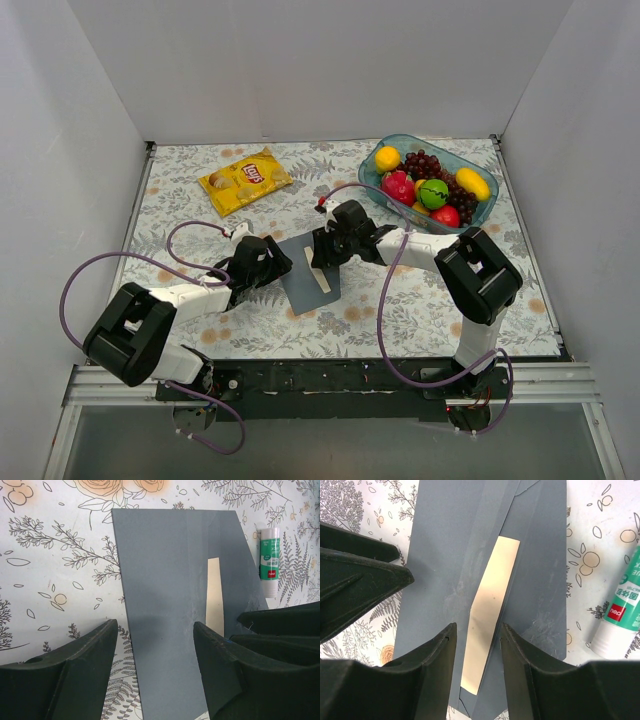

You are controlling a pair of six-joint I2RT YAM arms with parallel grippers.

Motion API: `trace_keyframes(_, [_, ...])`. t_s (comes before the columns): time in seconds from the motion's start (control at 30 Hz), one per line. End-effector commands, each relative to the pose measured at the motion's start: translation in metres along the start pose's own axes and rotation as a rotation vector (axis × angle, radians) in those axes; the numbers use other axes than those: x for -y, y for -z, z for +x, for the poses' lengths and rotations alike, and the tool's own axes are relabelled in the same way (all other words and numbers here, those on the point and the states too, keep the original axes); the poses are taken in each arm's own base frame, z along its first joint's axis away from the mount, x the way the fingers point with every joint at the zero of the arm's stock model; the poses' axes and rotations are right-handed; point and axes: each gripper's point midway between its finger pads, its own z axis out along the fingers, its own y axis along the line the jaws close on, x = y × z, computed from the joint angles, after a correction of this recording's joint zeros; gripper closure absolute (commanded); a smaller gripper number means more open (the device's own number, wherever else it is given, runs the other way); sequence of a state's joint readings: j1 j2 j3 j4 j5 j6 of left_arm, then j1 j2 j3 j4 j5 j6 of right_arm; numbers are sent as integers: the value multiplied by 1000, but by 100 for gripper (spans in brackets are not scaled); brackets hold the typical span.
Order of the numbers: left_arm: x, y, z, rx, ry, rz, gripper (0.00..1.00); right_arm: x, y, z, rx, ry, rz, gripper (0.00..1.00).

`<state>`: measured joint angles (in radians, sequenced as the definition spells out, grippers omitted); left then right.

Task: Place the letter into the envelope and seal it
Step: Place the letter in the envelope.

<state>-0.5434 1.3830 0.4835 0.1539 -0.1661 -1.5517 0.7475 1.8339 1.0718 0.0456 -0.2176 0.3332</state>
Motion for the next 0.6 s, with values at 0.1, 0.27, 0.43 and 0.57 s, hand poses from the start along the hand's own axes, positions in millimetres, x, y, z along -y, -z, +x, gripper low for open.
trace_keyframes(0.1, [-34, 3, 31, -113, -36, -109, 38, -8, 6, -19, 35, 33, -5, 53])
trace_keyframes(0.27, [-32, 2, 32, -120, -42, -98, 39, -3, 4, -15, 29, 29, 14, 61])
trace_keyframes(0.43, [-32, 2, 33, -127, -44, -94, 41, -1, 1, -11, 17, 23, 19, 71])
trace_keyframes(0.57, [-32, 3, 34, -127, -41, -93, 42, 3, -2, -8, 7, 18, 31, 73])
